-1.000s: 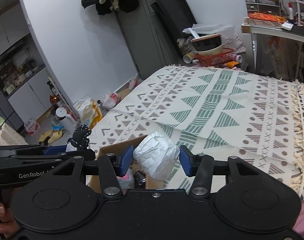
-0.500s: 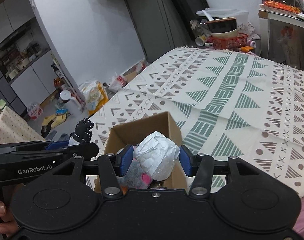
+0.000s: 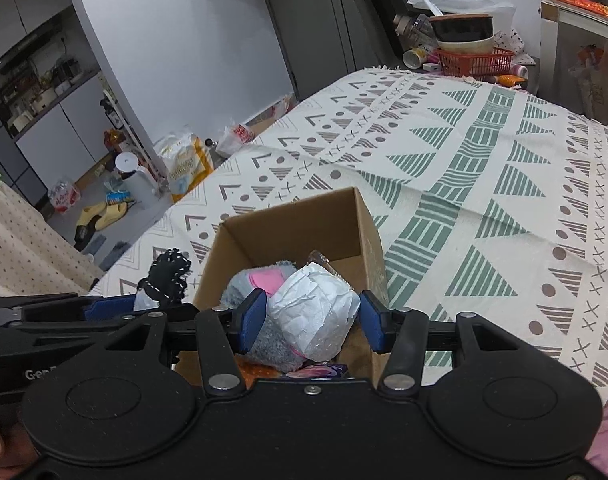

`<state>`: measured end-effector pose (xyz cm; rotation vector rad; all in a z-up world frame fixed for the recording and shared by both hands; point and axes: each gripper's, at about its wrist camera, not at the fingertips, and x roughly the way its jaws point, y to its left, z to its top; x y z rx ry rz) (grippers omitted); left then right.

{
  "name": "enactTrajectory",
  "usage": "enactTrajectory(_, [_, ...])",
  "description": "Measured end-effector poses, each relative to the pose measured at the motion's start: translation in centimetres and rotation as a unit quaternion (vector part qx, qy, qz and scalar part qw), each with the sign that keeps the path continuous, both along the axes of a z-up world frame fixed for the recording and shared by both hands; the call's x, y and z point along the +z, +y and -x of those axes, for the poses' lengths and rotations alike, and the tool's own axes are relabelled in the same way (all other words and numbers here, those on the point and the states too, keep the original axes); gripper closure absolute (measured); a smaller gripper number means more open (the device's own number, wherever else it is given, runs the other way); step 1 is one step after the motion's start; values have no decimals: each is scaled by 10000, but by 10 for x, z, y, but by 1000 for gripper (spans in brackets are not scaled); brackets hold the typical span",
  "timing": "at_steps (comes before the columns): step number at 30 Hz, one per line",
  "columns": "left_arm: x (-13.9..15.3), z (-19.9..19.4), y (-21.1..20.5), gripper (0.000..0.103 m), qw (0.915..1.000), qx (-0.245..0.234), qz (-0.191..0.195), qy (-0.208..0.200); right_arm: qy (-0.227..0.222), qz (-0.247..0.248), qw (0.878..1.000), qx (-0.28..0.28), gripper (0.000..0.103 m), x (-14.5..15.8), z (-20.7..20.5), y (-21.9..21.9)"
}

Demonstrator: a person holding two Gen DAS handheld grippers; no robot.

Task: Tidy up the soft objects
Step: 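Carry the black plush and the paper ball over the box with both tools, then open the left tool dropping the black plush while the right tool releases the paper ball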

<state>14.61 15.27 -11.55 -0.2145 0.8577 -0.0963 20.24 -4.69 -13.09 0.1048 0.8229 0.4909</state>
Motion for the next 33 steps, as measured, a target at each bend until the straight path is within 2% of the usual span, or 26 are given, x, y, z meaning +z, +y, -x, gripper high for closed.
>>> enactTrajectory(5, [-5,-2,2,63,10000,32,-43,84,21,58,10000,-13,51,-7,-3,-1])
enactTrajectory(8, [-5,-6,0,63,9999,40,-50,100,22,35,10000,-49,44,-7,-3,-5])
enactTrajectory(24, [-2,-39,-43,62,9999,-161,6,-3,-5,-94,9992,-399,39,6,-11,-55])
enactTrajectory(27, [0,-45,-49,59,9999,-129,-34,-53,-11,-106,9989,-457,38,7,-12,-63])
enactTrajectory(30, [3,-49,-51,55,9997,-140,177,-99,-9,-129,9987,-492,38,7,-12,-69])
enactTrajectory(33, [7,-49,-56,42,9991,-285,261,-154,4,-150,9986,-515,38,7,-12,-73])
